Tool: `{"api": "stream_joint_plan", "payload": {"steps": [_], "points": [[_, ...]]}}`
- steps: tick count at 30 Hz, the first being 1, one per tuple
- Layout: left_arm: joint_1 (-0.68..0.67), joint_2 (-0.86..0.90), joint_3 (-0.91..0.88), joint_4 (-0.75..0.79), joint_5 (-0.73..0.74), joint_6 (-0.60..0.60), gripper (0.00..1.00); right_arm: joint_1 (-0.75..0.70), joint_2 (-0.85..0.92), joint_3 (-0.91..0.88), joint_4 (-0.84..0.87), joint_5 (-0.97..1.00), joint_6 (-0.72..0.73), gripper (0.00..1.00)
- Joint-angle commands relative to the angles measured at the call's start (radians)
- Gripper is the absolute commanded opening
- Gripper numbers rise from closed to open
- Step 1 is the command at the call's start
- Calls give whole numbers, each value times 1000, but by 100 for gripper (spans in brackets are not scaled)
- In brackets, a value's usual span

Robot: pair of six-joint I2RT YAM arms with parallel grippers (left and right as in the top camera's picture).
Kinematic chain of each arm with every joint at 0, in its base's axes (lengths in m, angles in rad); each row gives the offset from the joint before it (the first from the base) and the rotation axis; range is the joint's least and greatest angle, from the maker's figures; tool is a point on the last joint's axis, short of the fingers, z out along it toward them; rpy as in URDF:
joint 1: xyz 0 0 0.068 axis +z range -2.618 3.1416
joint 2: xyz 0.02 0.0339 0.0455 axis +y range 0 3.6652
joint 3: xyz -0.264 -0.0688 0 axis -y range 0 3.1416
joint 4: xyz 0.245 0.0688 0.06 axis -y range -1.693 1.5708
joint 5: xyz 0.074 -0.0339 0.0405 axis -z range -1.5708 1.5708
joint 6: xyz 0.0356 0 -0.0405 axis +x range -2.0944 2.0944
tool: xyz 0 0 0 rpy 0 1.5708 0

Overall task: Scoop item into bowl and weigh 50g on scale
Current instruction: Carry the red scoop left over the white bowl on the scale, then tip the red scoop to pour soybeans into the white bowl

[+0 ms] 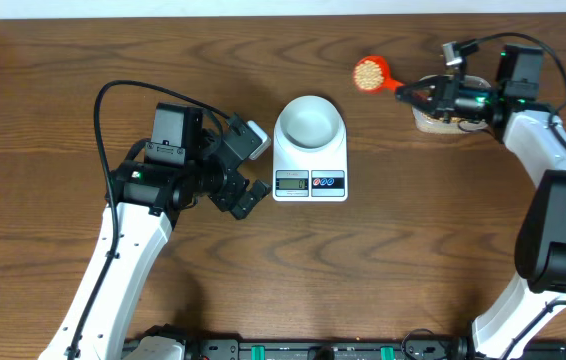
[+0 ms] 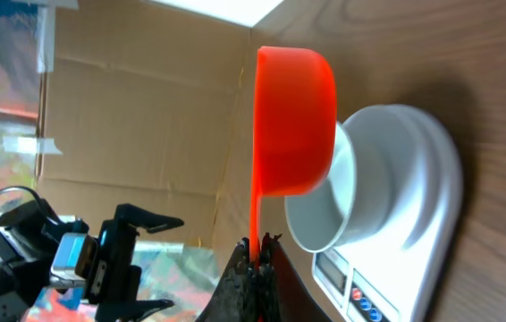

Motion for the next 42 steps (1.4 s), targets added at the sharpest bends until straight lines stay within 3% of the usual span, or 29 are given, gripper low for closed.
{"api": "stream_joint_plan", "payload": {"steps": [1, 33, 42], "points": [[4, 6, 22, 0, 9, 17, 100, 49, 9, 3, 9, -18, 16, 1], [4, 6, 22, 0, 9, 17, 100, 183, 9, 3, -111, 167, -492, 1], [4, 6, 22, 0, 9, 17, 99, 214, 9, 3, -113, 233, -721, 1]]}}
